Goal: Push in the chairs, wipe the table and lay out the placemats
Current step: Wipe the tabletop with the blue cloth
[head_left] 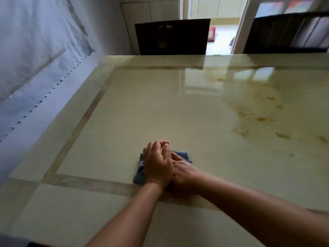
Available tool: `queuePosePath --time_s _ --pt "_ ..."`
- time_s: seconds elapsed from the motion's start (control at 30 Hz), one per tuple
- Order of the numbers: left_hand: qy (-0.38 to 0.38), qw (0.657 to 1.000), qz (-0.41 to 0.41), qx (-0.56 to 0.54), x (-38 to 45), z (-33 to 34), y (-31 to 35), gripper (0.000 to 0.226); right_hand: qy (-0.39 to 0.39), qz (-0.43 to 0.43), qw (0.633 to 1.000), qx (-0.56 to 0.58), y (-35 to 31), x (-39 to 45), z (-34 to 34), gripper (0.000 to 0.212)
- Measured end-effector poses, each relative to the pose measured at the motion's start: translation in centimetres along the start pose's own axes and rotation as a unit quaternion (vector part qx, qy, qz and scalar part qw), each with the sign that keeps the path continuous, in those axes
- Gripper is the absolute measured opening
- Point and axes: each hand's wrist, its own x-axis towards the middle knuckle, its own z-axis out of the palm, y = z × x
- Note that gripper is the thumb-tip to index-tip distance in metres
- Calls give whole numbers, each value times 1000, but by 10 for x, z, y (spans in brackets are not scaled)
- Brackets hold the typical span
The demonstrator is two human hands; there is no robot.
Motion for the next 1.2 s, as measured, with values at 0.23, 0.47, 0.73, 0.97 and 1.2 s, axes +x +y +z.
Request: queuePosePath --time_s 0.23,0.47,0.73,0.97,1.2 --pt "-95 992 79 -24 -19 76 67 54 3 330 943 36 127 -96 -43 54" --pt "-112 993 39 4 -26 121 86 41 28 518 855 21 218 -201 -59 54" --pt "-113 992 45 31 -41 119 97 42 -19 490 871 29 186 -204 -55 55" --pt "-123 991 28 43 -78 100 96 37 -84 262 961 37 31 -212 -30 59" --pt "-150 987 32 39 -117 100 109 26 -89 245 965 3 -10 -260 -28 47"
